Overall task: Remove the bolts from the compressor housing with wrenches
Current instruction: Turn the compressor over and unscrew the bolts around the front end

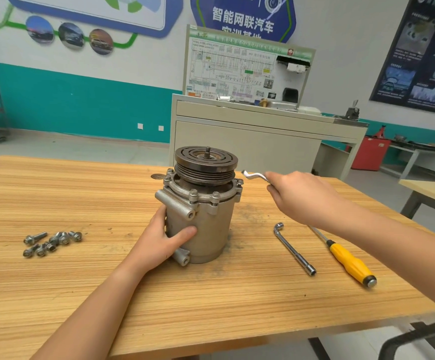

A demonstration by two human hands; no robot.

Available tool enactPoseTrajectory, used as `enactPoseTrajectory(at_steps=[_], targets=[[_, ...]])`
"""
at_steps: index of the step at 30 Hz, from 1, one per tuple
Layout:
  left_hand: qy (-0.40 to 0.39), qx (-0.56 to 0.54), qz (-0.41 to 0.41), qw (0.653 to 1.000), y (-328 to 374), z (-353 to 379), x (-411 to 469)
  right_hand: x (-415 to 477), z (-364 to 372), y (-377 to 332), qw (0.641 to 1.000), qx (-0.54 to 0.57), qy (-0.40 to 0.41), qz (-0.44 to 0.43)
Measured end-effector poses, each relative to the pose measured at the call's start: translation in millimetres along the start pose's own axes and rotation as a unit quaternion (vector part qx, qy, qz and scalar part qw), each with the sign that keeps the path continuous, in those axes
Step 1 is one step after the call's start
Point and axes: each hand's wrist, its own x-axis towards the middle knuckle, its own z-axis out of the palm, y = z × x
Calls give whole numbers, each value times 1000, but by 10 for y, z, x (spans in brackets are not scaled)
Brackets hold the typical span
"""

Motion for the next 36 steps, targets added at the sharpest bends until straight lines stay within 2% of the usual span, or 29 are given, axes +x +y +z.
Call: enactPoseTrajectory(at_steps=[5,9,13,17,27,29,31,34,36], targets=[[-3,-7,-5,1000,39,-4,-17,70,-100,-158,988,-145,-48,-25],[-4,-13,-10,1000,38,0,-22,-8,-199,-329,954,-278,-65,-90],[-3,-9,-6,1000,24,-1,-14,-33,-255,-354,932,-328,-73,-132],[-6,-10,-5,1000,32,-3,-20,-12,-291,-339,926,-339,-69,-150],[-2,-2,-6,1000,60,-6,-31,366,-40,130,945,-297,-41,-129],[-1,-4,-1,1000,51,-5,-24,481,97,167,966,-235,-24,-104],[1,1,6,1000,44,-7,-21,586,318,180,983,-140,44,-106],[-1,4,5,1000,31,-10,-9,724,558,45,976,54,175,-120],[-2,4,2,1000,23,-10,-13,783,594,-83,966,125,196,-110]])
